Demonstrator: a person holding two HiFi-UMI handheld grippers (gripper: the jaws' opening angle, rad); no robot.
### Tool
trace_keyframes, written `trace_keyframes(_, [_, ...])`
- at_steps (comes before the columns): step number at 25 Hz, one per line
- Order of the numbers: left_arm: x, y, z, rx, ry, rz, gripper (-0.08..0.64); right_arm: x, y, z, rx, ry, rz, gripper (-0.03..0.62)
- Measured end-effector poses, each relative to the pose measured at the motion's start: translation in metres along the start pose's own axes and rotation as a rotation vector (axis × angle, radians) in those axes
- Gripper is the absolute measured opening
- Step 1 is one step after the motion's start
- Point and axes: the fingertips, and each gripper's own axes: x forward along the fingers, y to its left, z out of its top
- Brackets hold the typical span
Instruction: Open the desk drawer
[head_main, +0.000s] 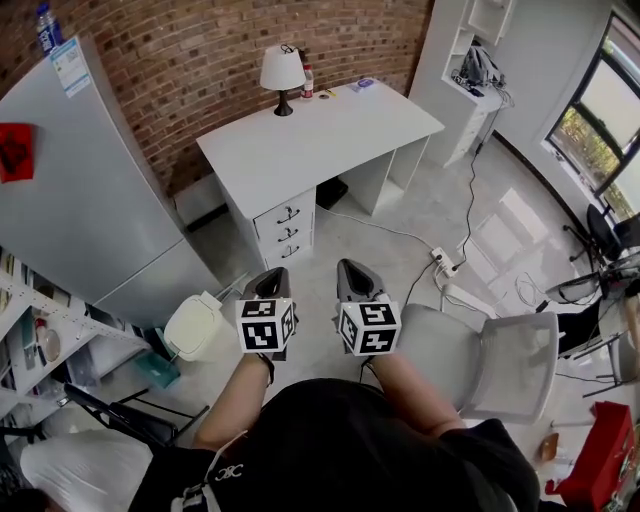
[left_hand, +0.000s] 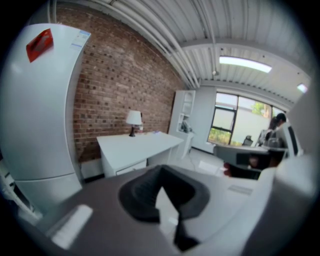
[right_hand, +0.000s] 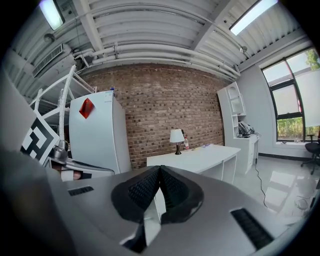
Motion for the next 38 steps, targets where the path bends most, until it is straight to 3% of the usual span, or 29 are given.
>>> trace_keyframes(10, [0.002, 0.046, -0.015, -0.041, 0.018, 0.013, -0.002, 0.032, 0.019, -0.01, -0.001, 0.046, -0.014, -0.002])
trace_keyframes(18, [0.035, 0.08, -0.01, -0.05, 0.042, 0.049, -0.002, 0.084, 0.017, -0.015, 0.017, 0.066, 0.012, -0.002])
trace_keyframes(31, [0.175, 0.105, 0.05, -0.031, 0.067, 0.091, -0.002, 0.225, -0.067, 0.018, 0.064, 0.064, 0.063, -0.002])
trace_keyframes(38, [0.241, 0.109, 0.072, -0.024, 0.111, 0.11, -0.002, 0.286, -0.109, 0.02, 0.095, 0.114, 0.091, -0.002])
